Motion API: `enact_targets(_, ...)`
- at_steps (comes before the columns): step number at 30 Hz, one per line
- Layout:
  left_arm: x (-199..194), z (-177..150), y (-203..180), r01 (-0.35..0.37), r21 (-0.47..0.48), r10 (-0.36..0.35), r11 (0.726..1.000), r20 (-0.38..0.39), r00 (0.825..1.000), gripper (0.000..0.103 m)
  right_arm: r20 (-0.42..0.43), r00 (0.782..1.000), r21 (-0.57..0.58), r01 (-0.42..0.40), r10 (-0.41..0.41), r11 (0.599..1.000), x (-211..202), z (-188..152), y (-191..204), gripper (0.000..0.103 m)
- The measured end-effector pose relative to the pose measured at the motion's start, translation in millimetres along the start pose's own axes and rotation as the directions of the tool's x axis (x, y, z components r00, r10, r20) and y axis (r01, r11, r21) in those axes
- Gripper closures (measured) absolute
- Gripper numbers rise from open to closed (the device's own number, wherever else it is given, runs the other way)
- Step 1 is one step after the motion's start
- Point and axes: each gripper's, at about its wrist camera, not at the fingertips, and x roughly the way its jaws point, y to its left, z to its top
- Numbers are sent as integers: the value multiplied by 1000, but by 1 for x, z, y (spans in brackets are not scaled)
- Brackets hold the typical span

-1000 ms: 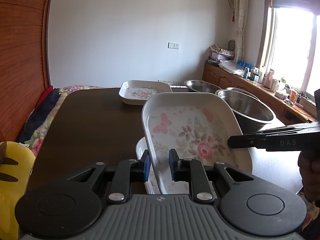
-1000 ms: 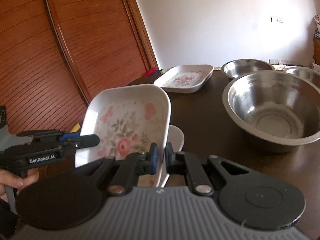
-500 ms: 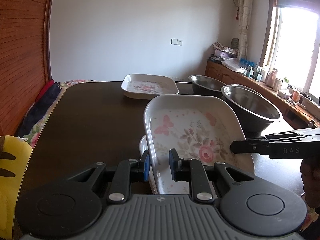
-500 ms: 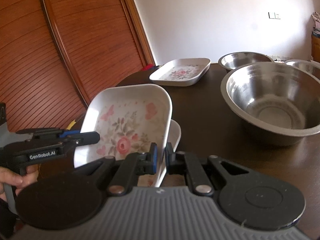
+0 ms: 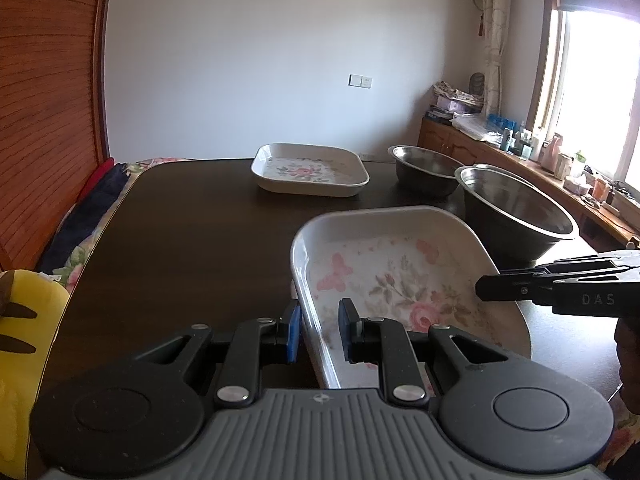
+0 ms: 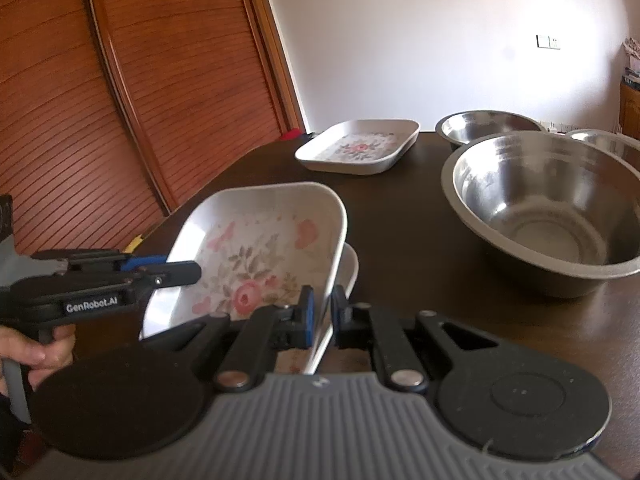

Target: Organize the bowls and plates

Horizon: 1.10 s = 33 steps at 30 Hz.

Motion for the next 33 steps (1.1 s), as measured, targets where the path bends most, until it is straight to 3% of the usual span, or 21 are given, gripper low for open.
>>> enact_targets(10, -2, 0, 1, -9, -3, 9, 1000, 15, 1000, 51, 8, 1000, -14, 24, -24, 1000, -1, -1, 0, 90)
enact_targets(16, -15, 4, 1, -22, -9, 23, 1000, 57, 998, 22, 55, 998, -64, 36, -32, 997, -11, 4, 9, 87)
enact_targets(17, -17, 5, 1, -24, -9, 24, 1000, 65, 998, 17, 65, 997, -75, 43, -38, 996, -13, 4, 11, 83)
enact_targets(19, -21, 7, 0, -30, -13, 31, 999, 84, 996, 6, 89, 995, -88, 55, -47, 995, -17, 6, 13, 55)
enact_targets(20, -23, 8, 0, -35, -19, 36, 999, 93, 995, 0, 106, 993, -95, 62, -52, 994, -20, 7, 14, 49)
enact_targets(23, -26, 10, 0, -36, -25, 38, 999, 103, 994, 0, 120, 991, -96, 73, -61, 993, -22, 9, 13, 45)
enact_targets(30, -25, 11, -1, -53, -34, 56, 998, 106, 993, 0, 150, 984, -87, 108, -94, 990, -26, 14, 10, 15)
enact_targets(33, -26, 12, 1, -51, -48, 55, 998, 107, 993, 0, 160, 981, -86, 126, -111, 988, -27, 16, 10, 7)
